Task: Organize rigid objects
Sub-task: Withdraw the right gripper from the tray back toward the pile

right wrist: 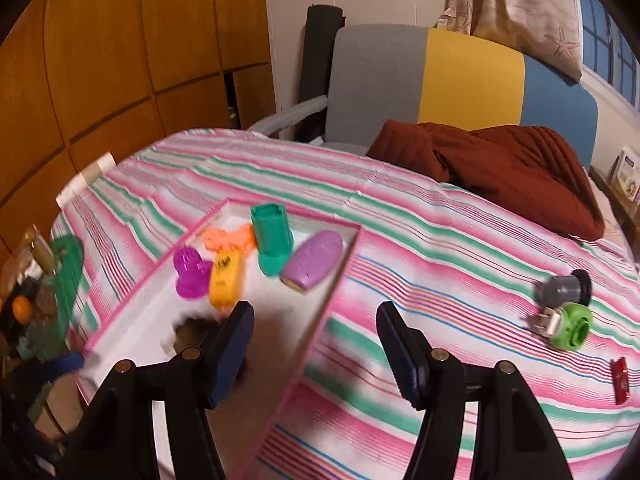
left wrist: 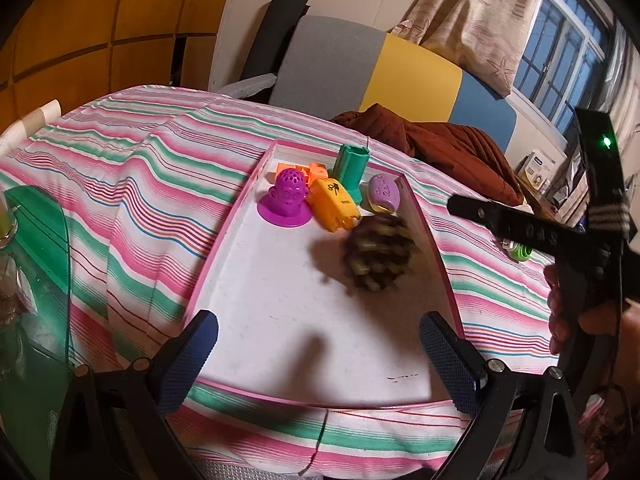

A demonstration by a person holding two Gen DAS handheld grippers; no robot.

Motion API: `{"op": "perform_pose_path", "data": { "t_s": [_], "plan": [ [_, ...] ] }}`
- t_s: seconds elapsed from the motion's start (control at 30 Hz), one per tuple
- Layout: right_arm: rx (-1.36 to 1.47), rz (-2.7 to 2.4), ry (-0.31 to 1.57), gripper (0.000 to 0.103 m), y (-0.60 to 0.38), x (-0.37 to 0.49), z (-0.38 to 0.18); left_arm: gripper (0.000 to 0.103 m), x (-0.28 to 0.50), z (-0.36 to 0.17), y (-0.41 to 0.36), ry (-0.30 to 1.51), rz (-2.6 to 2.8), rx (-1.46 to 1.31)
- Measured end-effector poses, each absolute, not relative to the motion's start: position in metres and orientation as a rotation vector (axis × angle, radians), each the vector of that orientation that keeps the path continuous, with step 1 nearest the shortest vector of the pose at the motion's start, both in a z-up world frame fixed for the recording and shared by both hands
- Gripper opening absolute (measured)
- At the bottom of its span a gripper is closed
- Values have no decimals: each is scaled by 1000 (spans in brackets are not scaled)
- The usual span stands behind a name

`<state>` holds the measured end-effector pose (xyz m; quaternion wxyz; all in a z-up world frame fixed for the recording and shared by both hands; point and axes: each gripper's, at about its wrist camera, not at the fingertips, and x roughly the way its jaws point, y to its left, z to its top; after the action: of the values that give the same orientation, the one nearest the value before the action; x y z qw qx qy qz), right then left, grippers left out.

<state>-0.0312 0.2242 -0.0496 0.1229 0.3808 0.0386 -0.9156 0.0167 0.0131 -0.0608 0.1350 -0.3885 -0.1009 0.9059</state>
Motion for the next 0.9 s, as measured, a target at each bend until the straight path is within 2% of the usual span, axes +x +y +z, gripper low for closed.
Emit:
{"op": "perform_pose_path", "data": {
  "t_s": [0.47,0.9],
  "plan": [
    [1279,-2761,119,64,298,-6,-69,101,29,-55,36,-235,2551,-1105],
    [1555,-2853,-81,64,404,5,-94,102,45,-41,98,-37,2420,-1013]
  ]
}}
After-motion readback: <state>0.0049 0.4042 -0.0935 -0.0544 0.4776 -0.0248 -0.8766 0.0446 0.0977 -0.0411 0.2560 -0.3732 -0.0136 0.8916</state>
